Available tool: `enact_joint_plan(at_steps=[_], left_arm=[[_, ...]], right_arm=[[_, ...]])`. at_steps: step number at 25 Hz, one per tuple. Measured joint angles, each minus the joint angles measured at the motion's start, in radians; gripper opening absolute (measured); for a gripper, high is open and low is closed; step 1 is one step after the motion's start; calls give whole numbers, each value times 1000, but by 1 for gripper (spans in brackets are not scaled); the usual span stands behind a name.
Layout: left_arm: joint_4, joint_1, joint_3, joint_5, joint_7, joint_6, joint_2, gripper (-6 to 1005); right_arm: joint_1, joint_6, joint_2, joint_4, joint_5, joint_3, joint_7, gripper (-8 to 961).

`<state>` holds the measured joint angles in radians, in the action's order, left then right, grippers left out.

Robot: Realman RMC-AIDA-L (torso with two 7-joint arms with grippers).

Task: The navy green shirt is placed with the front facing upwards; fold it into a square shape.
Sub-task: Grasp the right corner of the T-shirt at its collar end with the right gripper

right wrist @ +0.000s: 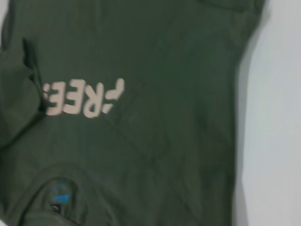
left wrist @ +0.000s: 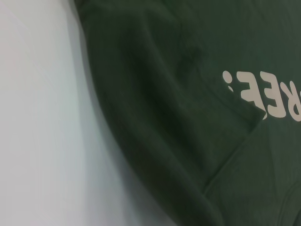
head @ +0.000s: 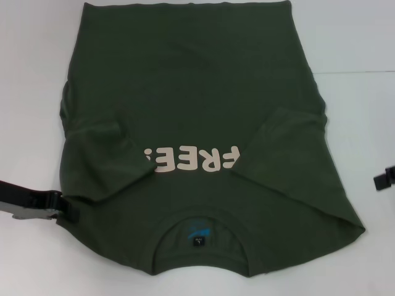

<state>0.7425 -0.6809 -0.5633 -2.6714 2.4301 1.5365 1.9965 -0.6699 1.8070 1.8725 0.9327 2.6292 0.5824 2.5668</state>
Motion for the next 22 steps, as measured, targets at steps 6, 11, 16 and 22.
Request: enact_joint_plan(at_steps=[6,11,16,22], left_arm=[[0,1,5,1,-9,1,-1,51],[-1,0,5,1,-10,0,-1,50],[-1,-2,3,6,-10,-5,-1,49],[-3,-3,4,9,-10,-8,-1,51]], right_arm=[[-9,-82,14,-104,13,65,-1,909],[-17,-139,24,-170,14,99,-6,908],[-22,-171,38,-188,18,121,-6,908],[-28,-184,47,-193,18,127,-5,907]])
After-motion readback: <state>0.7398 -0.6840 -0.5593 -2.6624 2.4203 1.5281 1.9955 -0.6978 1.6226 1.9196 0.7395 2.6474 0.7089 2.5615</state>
